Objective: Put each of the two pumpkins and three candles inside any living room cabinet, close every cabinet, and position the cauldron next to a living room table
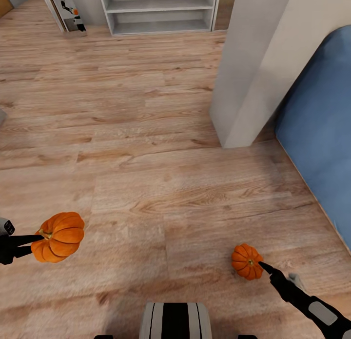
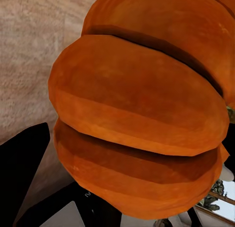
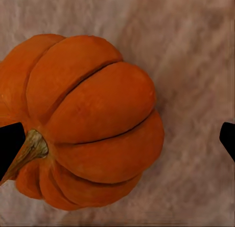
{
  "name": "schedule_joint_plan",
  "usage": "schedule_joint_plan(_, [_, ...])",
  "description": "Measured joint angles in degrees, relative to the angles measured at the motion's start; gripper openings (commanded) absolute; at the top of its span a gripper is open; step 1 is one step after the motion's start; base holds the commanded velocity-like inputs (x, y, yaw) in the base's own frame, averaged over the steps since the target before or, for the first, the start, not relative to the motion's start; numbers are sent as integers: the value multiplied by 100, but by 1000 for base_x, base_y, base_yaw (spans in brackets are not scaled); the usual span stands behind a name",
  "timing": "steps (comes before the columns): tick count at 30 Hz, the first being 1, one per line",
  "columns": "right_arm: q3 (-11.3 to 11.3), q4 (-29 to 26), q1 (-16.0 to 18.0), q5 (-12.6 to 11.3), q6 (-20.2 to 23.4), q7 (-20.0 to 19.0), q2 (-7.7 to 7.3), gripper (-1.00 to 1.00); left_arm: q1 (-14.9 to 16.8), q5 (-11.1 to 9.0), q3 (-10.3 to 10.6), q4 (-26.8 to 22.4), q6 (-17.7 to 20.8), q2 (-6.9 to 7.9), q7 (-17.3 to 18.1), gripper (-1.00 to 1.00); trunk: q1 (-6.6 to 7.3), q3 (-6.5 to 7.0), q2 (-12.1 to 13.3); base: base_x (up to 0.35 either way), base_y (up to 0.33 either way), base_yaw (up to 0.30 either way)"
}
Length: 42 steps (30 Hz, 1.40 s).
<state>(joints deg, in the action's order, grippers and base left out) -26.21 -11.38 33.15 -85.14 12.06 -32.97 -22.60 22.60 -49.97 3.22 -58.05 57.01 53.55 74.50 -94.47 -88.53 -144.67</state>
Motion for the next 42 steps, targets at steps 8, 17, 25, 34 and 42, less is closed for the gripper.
schedule_joint_plan(8, [-4,-196,5,249,11,22,14,100,0,0,0,0,-1,0,0,-100,-8,-66,-4,0,0,0])
schedule_joint_plan(17, [4,-286,4,484,12,33,16,100,0,2,0,0,-1,0,0,-100,-7,-67,-4,24,13,0])
schedule_joint_plan(25, [3,-287,5,488,12,39,31,100,-1,0,0,-12,-1,0,0,-100,-7,-66,-4,52,12,0])
schedule_joint_plan(34, [3,-287,5,488,12,40,39,100,-1,2,0,-42,-1,-8,0,-100,-7,-66,-4,81,0,0])
schedule_joint_plan(42, [3,-287,5,488,12,43,40,100,-1,3,5,-44,-3,-16,0,-100,-7,-67,-4,33,0,0])
